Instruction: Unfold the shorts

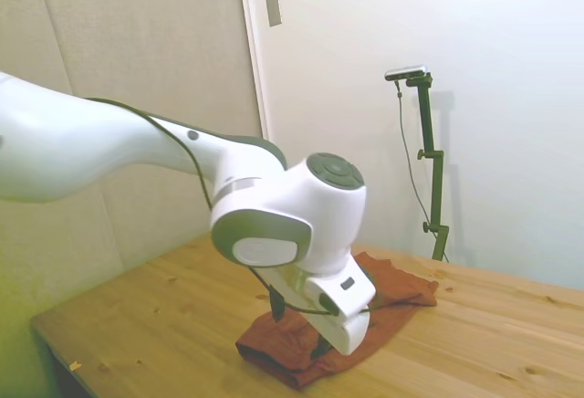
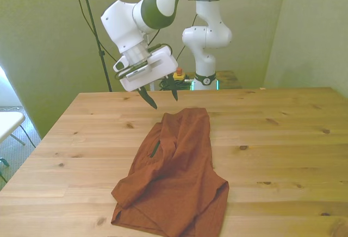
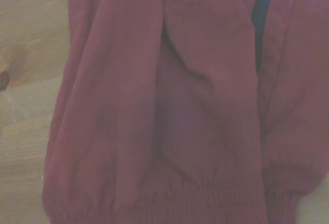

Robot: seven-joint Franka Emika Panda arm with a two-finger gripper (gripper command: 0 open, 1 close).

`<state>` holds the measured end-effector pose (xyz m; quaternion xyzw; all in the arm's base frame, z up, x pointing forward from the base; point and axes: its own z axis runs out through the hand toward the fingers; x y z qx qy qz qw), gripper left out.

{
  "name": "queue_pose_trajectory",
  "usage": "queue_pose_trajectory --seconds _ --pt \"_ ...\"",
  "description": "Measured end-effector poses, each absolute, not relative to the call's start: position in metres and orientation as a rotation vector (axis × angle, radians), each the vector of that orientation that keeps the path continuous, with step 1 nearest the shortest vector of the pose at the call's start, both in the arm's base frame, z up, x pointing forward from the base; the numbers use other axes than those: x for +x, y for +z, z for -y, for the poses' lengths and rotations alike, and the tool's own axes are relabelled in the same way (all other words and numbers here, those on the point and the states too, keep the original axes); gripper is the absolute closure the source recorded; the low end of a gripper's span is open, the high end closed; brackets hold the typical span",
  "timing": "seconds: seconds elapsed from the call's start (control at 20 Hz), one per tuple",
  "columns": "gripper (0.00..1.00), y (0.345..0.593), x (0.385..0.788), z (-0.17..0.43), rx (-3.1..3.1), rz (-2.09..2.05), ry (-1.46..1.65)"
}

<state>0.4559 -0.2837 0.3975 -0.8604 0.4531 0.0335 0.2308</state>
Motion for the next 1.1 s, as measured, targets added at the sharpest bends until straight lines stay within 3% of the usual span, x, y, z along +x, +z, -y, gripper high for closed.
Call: queue_pose_trajectory --seconds 0.45,0.5,0.65,1.1 --pt "0.0 0.36 0.474 0.291 -2.293 -1.202 0.225" --pt "1.0 0.356 0.474 0.29 -2.287 -1.195 0.235" --pt "1.0 0.346 0.477 0.288 -2.271 -1.185 0.242" --pt "1.0 0.353 0.477 0.285 -2.248 -1.086 0.24"
